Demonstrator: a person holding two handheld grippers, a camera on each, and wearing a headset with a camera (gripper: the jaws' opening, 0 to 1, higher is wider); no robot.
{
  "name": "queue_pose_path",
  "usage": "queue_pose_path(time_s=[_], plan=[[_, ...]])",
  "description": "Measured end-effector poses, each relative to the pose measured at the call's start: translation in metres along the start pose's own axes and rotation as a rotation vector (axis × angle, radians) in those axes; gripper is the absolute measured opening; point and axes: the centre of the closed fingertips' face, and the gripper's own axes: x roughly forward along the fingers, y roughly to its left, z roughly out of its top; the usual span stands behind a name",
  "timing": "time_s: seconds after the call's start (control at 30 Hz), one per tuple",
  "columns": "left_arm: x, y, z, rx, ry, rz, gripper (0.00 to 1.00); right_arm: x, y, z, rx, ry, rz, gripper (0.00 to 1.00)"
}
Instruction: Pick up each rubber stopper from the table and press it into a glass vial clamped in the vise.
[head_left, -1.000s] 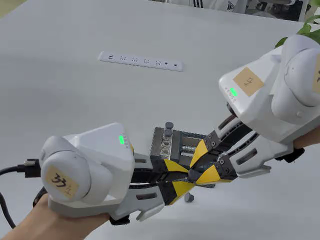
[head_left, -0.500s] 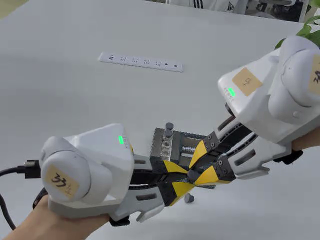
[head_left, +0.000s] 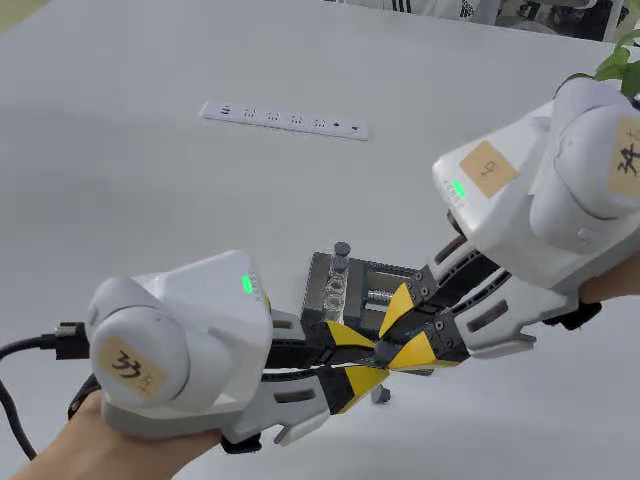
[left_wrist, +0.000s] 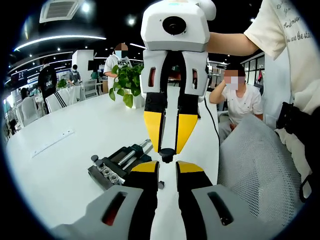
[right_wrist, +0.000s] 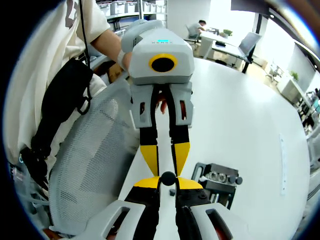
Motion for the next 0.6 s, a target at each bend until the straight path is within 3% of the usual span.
queue_pose_path(time_s=[0.4,0.6], plan=[[-0.007,0.029,-0.027,-0.079,0.052,0.118,0.60,-0.002,-0.023,-0.012,-0.015,0.045,-0.011,0.06],[-0.013,0.043,-0.038,-0.110,0.068,0.176,0.76,-0.004,-0.047,-0.014,-0.049,0.069,-0.023,0.06]])
